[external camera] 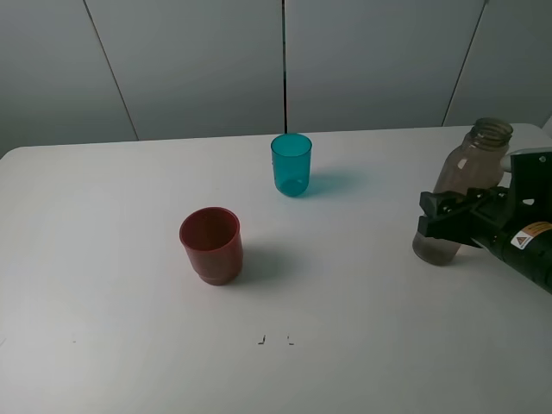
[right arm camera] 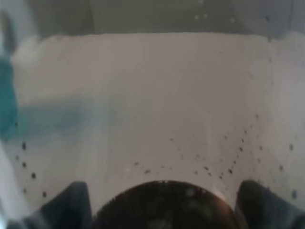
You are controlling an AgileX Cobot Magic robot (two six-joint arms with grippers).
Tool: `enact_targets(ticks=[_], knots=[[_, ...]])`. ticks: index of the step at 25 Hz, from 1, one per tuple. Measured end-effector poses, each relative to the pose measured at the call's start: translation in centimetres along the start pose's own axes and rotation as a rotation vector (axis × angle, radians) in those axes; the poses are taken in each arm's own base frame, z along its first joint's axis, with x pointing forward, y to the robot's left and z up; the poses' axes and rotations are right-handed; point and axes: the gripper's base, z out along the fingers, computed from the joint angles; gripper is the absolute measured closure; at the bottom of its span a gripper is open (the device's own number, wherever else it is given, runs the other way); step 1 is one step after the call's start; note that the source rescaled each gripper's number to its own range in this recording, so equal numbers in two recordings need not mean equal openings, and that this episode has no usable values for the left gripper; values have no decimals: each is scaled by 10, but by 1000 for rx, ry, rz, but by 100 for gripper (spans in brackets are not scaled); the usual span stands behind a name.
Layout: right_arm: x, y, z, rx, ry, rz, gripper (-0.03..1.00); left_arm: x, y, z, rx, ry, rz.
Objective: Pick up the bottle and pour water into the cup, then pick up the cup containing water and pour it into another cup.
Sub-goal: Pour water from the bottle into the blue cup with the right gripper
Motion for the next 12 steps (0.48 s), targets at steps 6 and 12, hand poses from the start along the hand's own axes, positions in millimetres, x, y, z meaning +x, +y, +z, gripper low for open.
enact_targets(ticks=[6, 12], knots=[[0, -1, 0, 6, 3, 6, 96, 0, 0, 0, 0, 0, 0], [0, -1, 0, 6, -1, 11, 96, 0, 0, 0, 0, 0, 0]])
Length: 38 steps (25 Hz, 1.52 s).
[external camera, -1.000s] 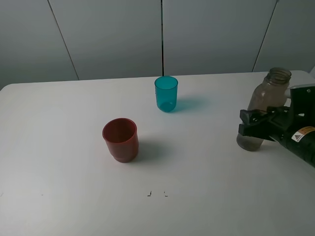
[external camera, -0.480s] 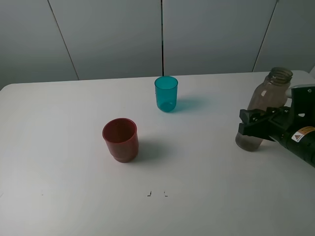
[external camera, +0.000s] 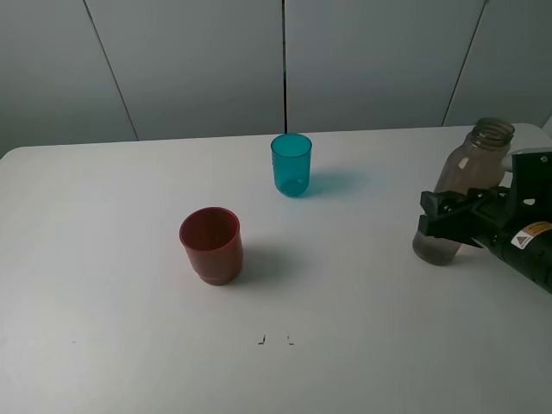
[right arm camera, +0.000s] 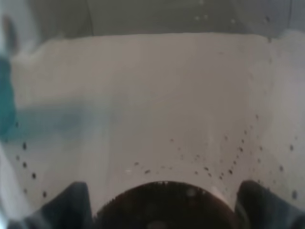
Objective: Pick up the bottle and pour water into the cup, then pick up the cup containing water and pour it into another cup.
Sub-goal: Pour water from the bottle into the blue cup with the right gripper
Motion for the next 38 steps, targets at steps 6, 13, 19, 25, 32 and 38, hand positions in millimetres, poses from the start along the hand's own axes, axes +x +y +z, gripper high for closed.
enact_targets(ticks=[6, 13, 19, 25, 32, 38], knots=[[-4, 0, 6, -1, -9, 2, 96, 0, 0, 0, 0, 0, 0], [-32, 4, 19, -10, -38, 3, 96, 0, 0, 0, 0, 0, 0], [-60, 9, 36, -35, 29, -24, 96, 0, 0, 0, 0, 0, 0], [-89, 15, 56, -68, 31, -79, 96, 0, 0, 0, 0, 0, 0], [-119, 20, 81, -102, 5, -159, 96, 0, 0, 0, 0, 0, 0], [-128, 24, 113, -134, 26, -250, 97, 0, 0, 0, 0, 0, 0]])
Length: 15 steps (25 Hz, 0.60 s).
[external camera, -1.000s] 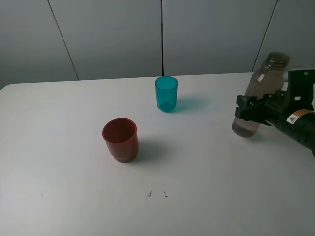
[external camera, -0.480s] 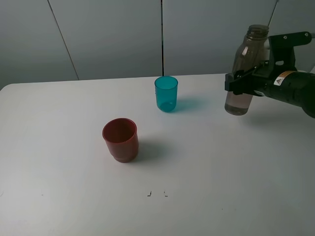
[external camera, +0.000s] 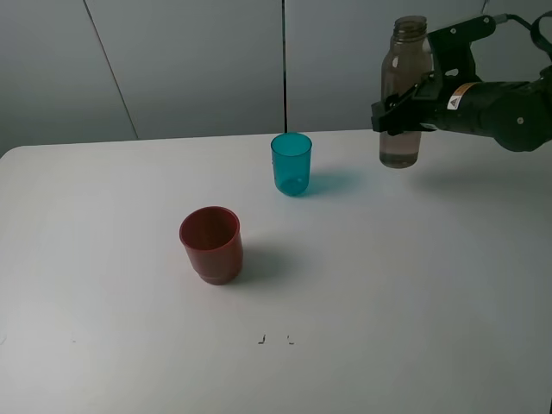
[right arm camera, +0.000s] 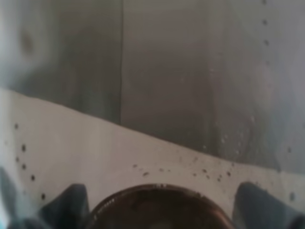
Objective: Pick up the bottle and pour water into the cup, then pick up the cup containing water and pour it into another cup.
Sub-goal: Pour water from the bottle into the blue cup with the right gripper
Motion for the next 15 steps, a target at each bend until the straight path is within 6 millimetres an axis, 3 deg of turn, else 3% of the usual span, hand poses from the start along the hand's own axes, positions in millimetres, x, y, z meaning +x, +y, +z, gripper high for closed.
enact_targets(ticks=[15], knots=[[-24, 6, 53, -83, -68, -306, 97, 0, 0, 0, 0, 0, 0]])
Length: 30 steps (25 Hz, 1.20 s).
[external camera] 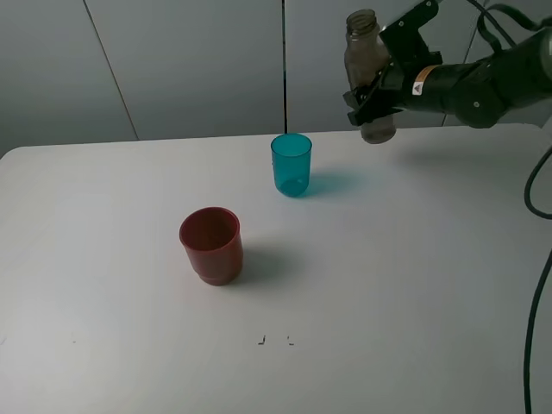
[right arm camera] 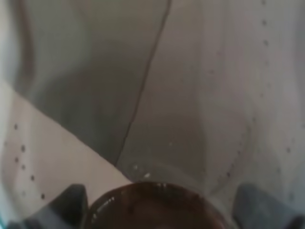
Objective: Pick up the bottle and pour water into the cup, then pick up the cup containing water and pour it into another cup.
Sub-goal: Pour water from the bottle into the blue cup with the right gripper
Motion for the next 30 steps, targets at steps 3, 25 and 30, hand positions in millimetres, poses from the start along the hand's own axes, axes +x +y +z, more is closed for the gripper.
enact_targets(ticks=[3, 25, 30], knots=[[-5, 4, 8, -13, -17, -78, 97, 0, 0, 0, 0, 0, 0], [-10, 12, 37, -41, 30, -550, 97, 0, 0, 0, 0, 0, -7], [-10, 12, 37, -43, 29, -616, 97, 0, 0, 0, 0, 0, -7]])
